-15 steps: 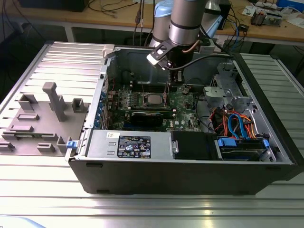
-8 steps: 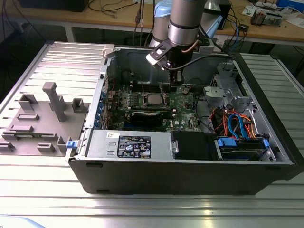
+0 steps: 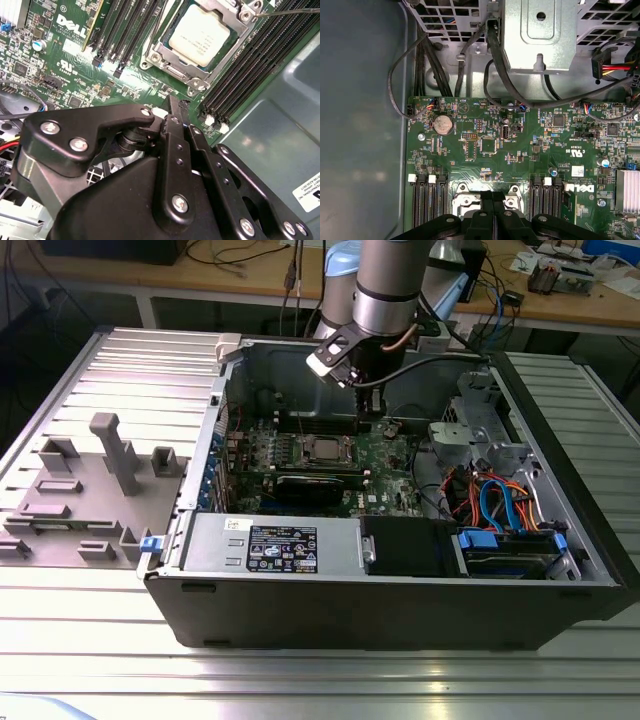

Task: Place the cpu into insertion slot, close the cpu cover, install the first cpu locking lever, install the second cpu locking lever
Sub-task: 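Close the cpu cover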

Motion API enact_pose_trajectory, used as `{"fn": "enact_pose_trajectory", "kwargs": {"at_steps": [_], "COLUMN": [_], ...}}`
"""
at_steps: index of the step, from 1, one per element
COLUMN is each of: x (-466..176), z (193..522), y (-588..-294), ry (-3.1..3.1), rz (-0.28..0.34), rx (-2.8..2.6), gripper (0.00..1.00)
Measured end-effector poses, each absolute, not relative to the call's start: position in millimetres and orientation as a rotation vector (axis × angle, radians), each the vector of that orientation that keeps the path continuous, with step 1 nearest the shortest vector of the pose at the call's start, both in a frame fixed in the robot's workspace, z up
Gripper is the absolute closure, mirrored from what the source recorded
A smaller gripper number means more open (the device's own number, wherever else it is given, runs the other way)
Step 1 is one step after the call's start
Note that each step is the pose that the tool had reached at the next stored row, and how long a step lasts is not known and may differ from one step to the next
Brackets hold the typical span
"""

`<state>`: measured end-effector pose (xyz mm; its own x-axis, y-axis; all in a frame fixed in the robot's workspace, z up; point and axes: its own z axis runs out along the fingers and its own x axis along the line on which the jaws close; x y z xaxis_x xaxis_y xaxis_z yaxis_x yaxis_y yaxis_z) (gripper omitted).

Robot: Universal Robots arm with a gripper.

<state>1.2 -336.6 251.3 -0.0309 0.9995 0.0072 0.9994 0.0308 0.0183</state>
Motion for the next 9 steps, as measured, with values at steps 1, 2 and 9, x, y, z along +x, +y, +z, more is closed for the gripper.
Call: {"fn": "enact_pose_trajectory", "kwargs": {"at_steps": [1, 2, 9], "x": [1.2, 1.2, -3.8], "z": [251.3, 251.3, 249.1], "y": [-336.6, -336.6, -336.6], "ry": [2.25, 2.25, 2.251], "rz": [0.028, 0.028, 0.028], "rx": [2.182, 2.182, 2.182], "gripper": [0.89, 0.89, 0.89]}}
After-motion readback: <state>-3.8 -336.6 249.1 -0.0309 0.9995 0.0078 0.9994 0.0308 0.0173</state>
